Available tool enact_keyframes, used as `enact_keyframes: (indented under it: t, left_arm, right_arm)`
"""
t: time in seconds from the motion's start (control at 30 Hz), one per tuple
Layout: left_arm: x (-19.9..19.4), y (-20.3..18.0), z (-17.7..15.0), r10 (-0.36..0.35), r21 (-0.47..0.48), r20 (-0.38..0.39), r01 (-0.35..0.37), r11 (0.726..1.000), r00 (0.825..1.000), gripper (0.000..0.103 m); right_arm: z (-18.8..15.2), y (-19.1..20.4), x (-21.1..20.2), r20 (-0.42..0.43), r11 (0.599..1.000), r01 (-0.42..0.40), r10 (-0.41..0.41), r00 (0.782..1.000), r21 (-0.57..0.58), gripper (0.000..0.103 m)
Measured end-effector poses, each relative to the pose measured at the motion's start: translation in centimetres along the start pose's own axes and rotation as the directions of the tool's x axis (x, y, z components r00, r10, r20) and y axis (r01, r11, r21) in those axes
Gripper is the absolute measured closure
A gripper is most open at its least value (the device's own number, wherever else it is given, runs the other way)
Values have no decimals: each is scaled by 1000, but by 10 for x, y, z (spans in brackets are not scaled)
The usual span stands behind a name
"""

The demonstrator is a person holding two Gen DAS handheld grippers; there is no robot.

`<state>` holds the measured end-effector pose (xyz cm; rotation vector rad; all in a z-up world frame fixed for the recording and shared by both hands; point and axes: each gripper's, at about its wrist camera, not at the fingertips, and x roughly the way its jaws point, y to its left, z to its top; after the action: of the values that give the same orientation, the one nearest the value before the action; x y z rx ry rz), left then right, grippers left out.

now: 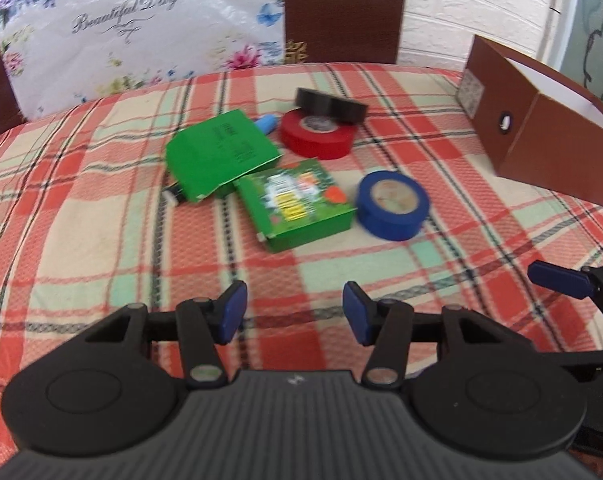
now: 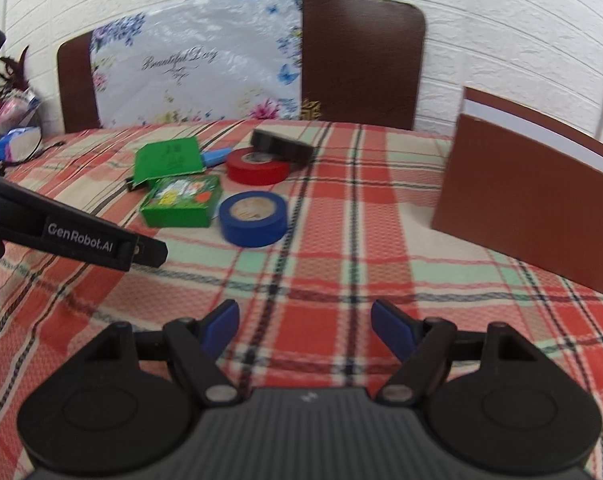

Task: Organize objects
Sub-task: 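Move the left gripper back over the table toward the green printed box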

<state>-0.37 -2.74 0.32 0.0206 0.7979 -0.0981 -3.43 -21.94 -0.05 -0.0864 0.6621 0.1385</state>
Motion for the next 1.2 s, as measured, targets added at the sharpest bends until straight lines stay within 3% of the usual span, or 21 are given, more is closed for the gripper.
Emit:
enact_keyframes:
  t: [0.53, 0.83, 1.2]
  left_arm:
    - [-3, 49, -9, 49, -64, 39, -46, 997, 998, 45]
    - [0, 86, -9, 101, -136, 59, -92, 986, 993, 42]
    - [-5, 114, -12, 82, -223, 64, -66, 973, 995, 41]
  right_arm:
    - [10, 46, 12, -30, 994, -85, 83, 996, -65, 27]
    - [30, 68, 41, -33, 984, -162, 160, 987, -79, 25]
    - [65, 87, 94, -2, 985, -139, 140, 990, -105, 15]
